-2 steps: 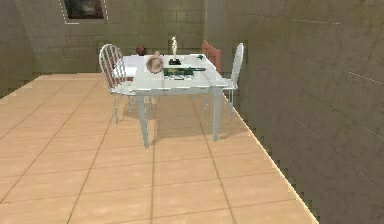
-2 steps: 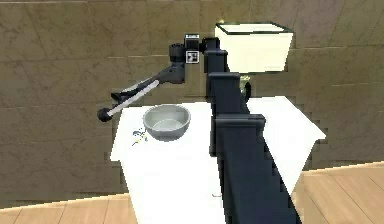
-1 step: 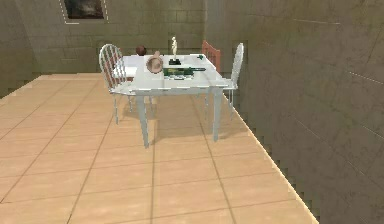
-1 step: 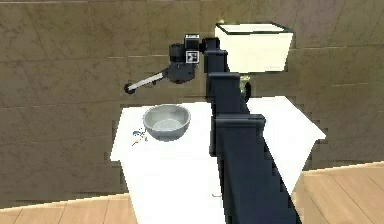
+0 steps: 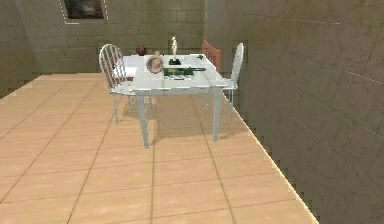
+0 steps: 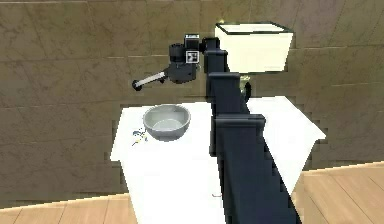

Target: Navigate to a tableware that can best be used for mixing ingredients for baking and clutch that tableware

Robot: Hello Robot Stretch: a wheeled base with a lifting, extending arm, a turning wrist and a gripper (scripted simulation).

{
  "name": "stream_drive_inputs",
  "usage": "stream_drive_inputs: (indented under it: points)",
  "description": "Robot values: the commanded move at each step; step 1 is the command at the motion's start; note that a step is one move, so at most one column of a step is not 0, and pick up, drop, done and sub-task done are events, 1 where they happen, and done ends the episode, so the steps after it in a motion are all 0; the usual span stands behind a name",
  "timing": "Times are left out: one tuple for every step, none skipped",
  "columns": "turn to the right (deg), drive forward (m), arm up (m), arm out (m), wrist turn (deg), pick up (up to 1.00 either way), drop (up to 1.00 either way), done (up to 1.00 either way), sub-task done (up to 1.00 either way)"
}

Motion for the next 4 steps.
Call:
stream_drive_inputs:
  points:
    - [0.0, 0.00, -0.20, 0.00, 0.0, 0.00, 0.00, 0.00, 0.00]
    - [0.0, 0.00, 0.00, 0.00, 0.0, 1.00, 0.00, 0.00, 0.00]
    - [0.0, 0.00, 0.10, 0.00, 0.0, 0.00, 0.00, 0.00, 0.00]
    - [0.0, 0.00, 0.00, 0.00, 0.0, 0.00, 0.00, 1.00, 0.00]
